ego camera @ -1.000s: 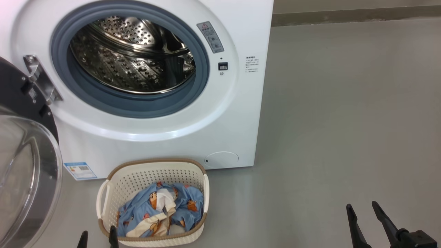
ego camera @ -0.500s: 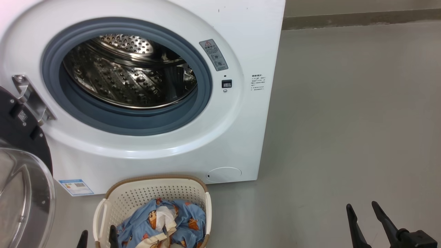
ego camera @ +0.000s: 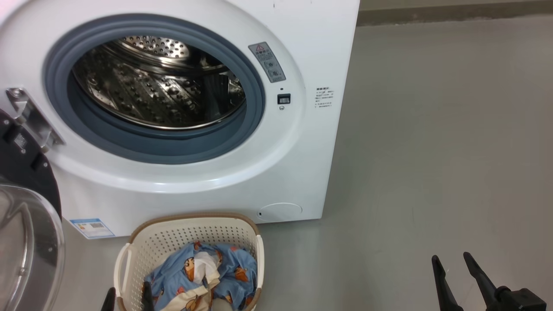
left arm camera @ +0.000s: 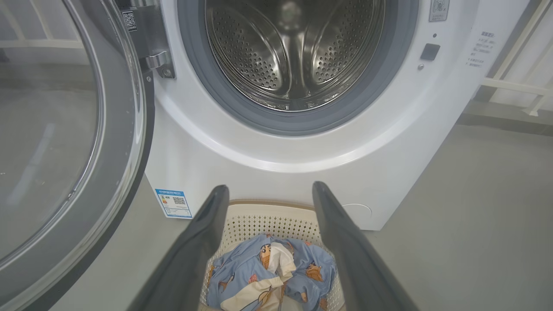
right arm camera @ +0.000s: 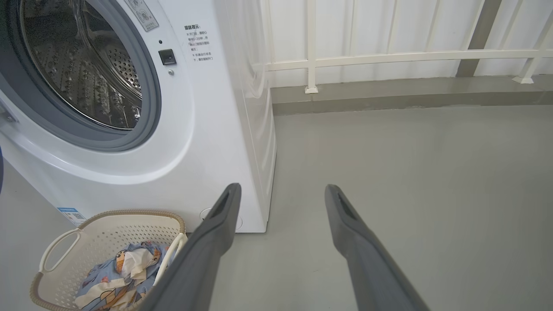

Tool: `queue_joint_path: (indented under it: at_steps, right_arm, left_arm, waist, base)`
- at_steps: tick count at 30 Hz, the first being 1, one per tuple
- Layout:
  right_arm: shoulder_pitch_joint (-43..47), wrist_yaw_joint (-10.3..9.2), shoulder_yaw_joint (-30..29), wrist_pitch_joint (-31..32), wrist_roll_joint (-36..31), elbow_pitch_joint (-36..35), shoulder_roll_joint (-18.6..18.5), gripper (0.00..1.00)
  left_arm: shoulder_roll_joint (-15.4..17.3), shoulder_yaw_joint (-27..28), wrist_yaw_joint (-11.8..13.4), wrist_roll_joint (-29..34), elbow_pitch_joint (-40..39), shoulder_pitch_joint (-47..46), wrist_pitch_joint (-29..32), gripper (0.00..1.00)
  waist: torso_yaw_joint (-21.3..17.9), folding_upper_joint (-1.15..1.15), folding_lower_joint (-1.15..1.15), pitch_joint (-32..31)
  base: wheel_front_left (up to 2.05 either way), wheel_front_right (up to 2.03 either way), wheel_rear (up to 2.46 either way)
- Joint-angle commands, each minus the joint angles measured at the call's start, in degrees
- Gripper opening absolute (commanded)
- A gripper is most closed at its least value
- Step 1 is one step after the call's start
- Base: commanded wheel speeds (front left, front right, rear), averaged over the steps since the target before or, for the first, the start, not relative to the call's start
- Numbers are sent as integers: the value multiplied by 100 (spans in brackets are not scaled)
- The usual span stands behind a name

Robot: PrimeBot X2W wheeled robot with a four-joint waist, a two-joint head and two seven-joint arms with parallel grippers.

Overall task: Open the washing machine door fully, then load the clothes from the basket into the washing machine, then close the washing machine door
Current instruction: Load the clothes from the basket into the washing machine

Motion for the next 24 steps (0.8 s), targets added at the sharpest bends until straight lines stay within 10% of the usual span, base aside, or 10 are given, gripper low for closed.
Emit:
queue_joint_path:
  at_steps: [1, 24]
  right_arm:
    - [-139, 9, 156, -68, 61, -118, -47, 100]
    - [-1178, 9, 601, -68, 619, 12, -220, 100]
  left_arm:
    - [15, 145, 41, 17, -118, -202, -51, 100]
    - [321, -56, -478, 106, 2372, -2354, 203, 100]
  waist:
    - [-39, 0, 0, 91]
    - [-523, 0, 0, 1891]
  base:
    - [0, 0, 0]
    - [0, 0, 0]
